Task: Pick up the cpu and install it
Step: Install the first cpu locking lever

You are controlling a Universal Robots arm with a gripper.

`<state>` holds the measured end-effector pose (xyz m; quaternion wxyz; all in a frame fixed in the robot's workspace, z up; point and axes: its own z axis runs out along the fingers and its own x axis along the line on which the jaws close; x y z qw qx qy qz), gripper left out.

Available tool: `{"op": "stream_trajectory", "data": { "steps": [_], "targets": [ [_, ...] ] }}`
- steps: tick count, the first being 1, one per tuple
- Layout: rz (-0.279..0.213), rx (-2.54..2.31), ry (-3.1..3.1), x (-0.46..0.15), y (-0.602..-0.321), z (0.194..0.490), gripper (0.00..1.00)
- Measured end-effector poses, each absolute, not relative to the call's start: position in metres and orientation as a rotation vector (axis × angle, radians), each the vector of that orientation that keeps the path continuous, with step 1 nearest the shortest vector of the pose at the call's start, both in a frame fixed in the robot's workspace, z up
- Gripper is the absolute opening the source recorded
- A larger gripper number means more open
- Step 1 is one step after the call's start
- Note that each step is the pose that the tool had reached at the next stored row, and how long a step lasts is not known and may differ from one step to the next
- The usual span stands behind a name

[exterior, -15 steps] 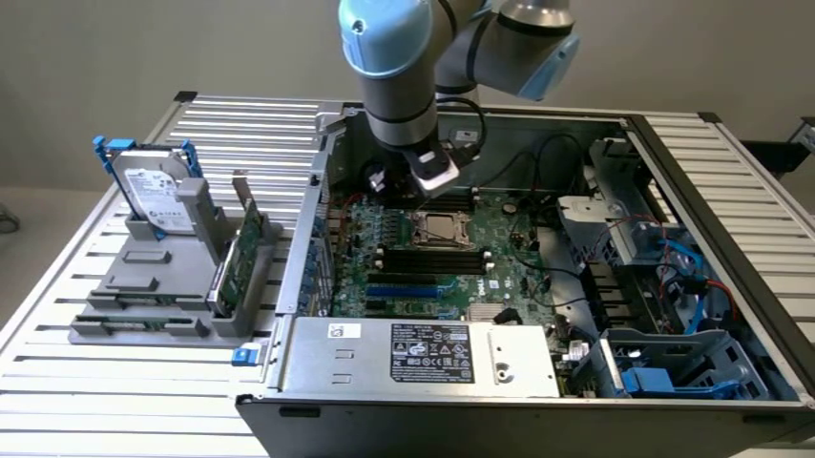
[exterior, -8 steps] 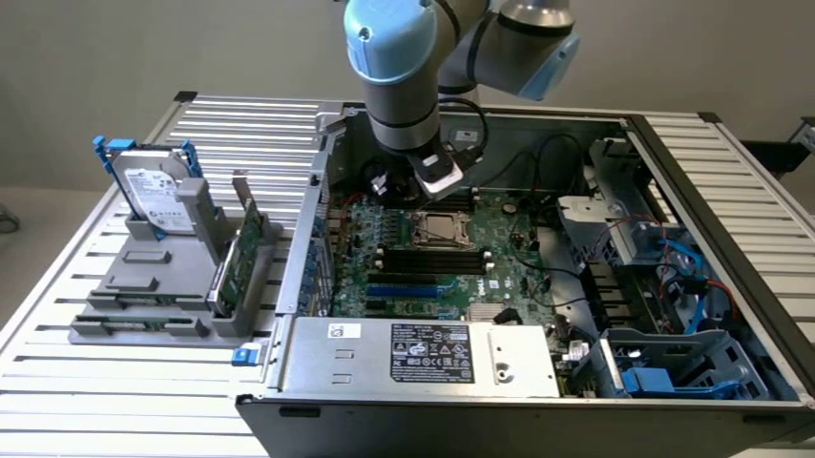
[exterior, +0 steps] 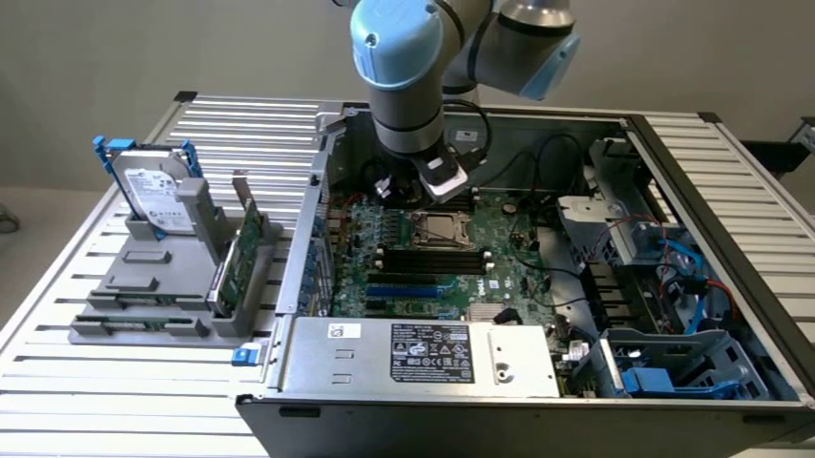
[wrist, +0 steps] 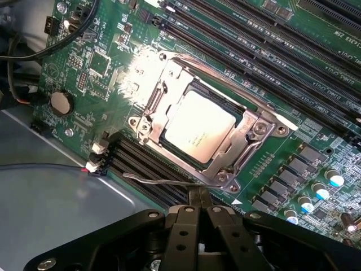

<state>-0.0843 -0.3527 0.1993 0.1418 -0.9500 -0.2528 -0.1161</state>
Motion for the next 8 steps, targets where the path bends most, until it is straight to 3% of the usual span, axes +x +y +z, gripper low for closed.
{"op": "stream_trajectory", "data": {
  "steps": [8],
  "targets": [
    [-0.332, -2.734, -0.754, -0.0778, -0.3527, 0.1967, 0.11]
  ]
}}
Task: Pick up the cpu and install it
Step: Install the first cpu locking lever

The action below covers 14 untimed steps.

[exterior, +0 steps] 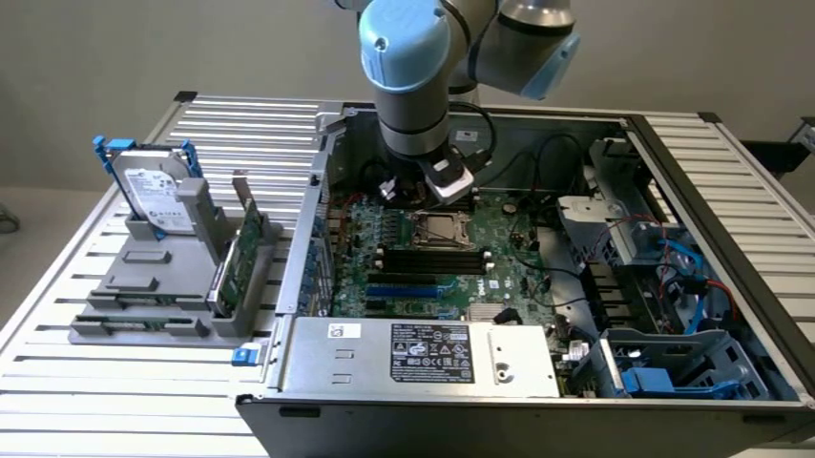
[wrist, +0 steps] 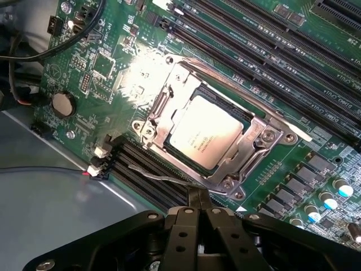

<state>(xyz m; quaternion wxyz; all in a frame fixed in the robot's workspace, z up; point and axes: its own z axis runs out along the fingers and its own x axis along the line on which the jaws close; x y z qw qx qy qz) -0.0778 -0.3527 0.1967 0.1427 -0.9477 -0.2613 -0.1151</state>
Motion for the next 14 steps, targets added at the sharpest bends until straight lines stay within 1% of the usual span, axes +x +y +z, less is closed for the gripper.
{"op": "stream_trajectory", "data": {
  "steps": [14],
  "targets": [
    [-0.328, -2.725, -0.779, -0.0726, -0.3528, 0.192, 0.11]
  ]
}}
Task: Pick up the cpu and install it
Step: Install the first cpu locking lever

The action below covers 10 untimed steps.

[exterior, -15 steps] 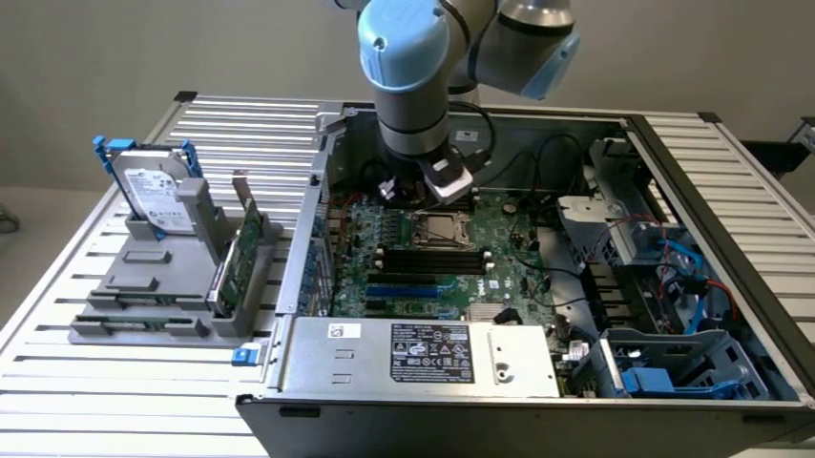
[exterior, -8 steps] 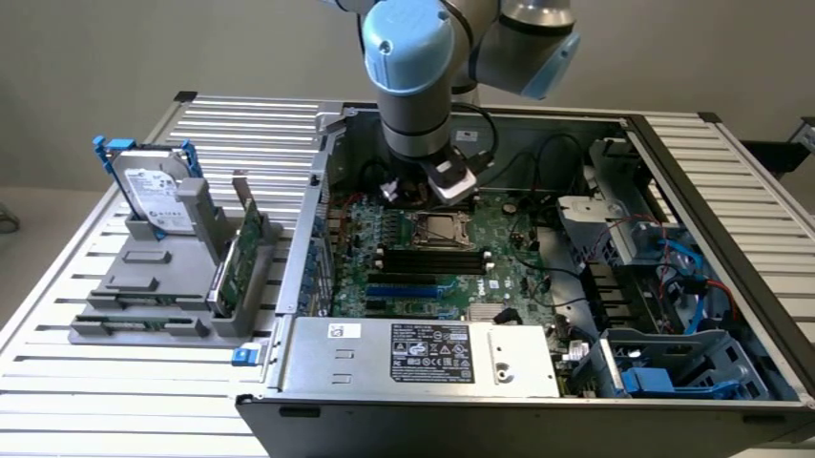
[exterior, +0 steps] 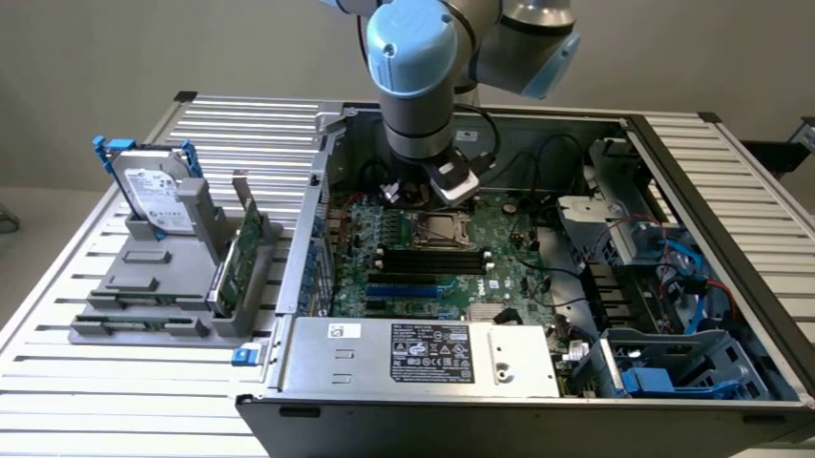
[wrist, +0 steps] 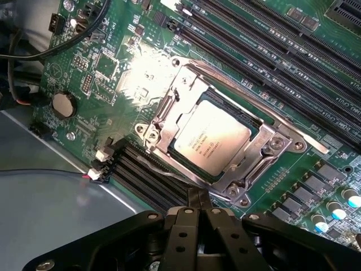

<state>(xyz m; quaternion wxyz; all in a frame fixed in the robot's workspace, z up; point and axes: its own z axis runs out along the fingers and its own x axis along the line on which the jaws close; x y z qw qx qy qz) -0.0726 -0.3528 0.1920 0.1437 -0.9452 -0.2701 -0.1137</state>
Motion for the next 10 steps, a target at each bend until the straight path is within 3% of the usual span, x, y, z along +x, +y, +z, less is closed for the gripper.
{"op": "stream_trajectory", "data": {
  "steps": [10],
  "targets": [
    [-0.327, -2.726, -0.783, -0.0705, -0.3528, 0.1903, 0.11]
  ]
}}
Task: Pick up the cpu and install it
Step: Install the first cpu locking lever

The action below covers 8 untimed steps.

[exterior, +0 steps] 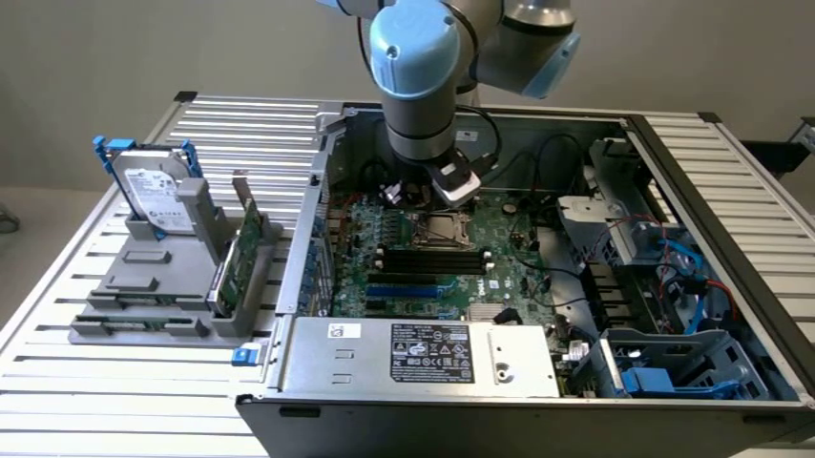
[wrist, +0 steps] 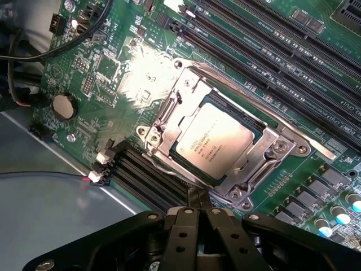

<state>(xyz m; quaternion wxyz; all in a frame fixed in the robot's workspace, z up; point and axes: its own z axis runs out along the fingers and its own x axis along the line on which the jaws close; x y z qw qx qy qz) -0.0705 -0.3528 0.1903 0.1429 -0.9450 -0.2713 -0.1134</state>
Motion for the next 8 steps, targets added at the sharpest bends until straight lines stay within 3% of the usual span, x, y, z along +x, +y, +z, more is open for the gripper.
{"op": "stream_trajectory", "data": {
  "steps": [8],
  "targets": [
    [-0.317, -2.743, -0.789, -0.0687, -0.3527, 0.1903, 0.11]
  ]
}}
